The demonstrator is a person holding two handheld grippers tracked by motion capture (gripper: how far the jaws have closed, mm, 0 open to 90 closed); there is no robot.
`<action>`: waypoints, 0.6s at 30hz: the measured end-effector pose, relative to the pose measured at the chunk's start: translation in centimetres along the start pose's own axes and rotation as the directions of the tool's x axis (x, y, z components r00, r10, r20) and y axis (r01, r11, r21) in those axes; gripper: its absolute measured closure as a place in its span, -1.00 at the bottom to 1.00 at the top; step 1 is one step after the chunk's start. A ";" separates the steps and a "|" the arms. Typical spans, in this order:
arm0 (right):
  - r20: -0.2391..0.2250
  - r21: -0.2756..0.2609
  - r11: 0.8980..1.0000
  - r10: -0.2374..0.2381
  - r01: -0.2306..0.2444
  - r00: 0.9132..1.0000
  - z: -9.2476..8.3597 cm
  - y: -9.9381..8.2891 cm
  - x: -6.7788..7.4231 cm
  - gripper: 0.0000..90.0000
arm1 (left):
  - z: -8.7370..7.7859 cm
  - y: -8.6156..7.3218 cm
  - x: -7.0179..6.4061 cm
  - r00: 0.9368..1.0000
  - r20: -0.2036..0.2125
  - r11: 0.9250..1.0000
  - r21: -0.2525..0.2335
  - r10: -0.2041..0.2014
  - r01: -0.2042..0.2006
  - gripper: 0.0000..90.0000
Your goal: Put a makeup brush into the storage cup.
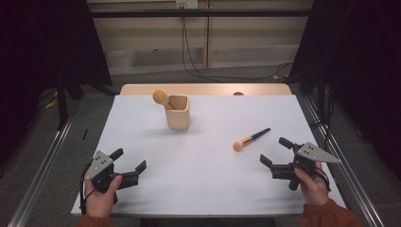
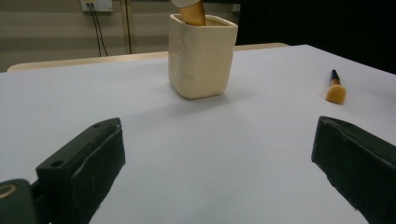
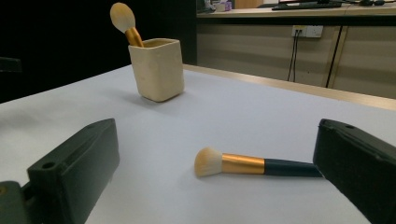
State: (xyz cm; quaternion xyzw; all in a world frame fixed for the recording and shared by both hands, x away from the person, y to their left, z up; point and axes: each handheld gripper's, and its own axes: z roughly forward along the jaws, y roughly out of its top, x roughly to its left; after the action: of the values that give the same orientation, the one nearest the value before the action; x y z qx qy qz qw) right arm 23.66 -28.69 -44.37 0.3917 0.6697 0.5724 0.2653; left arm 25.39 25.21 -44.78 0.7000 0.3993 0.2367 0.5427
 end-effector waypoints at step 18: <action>-0.040 0.045 0.999 0.003 -0.001 0.999 2.9 1.5 -1.0 -1.00 | -0.2 0.0 -0.1 1.000 0.010 1.000 -0.004 -0.001 0.001 -0.94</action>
State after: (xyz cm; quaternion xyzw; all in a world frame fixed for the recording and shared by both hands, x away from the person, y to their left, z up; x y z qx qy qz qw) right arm 26.88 -27.86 -43.60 0.3864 0.6872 0.5654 0.2424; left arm 25.19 25.26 -44.69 0.6999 0.3963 0.2338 0.5462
